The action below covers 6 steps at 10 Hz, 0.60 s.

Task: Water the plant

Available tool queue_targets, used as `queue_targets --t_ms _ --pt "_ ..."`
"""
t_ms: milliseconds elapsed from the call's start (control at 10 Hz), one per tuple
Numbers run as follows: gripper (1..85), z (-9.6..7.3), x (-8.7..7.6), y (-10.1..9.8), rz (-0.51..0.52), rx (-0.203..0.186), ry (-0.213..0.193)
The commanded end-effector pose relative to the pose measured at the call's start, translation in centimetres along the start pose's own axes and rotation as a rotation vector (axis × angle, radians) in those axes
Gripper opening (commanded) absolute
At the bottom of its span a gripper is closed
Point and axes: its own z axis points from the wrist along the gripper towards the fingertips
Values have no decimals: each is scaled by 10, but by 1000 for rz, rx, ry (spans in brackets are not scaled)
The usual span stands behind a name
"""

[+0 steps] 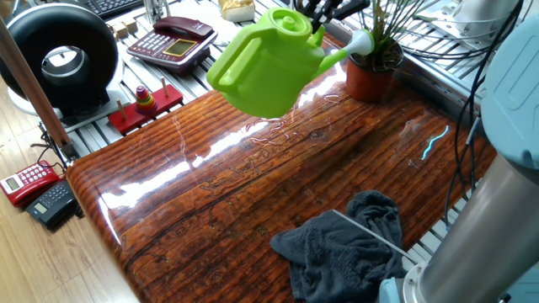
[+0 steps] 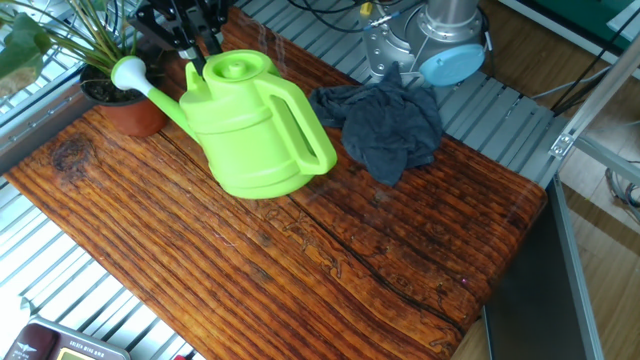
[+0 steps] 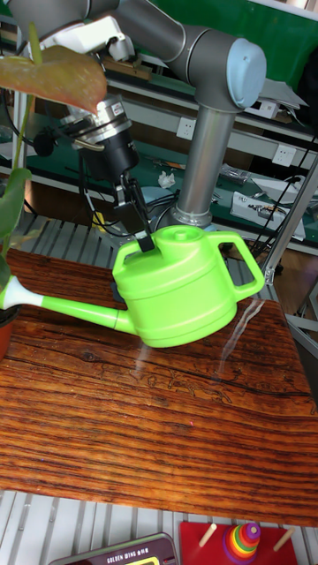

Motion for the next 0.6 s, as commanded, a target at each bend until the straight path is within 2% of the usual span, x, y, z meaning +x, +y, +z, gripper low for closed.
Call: queue_targets --t_ms 0,500 --pt "10 -1 -2 -2 10 6 -3" --pt "10 3 2 -5 28 4 41"
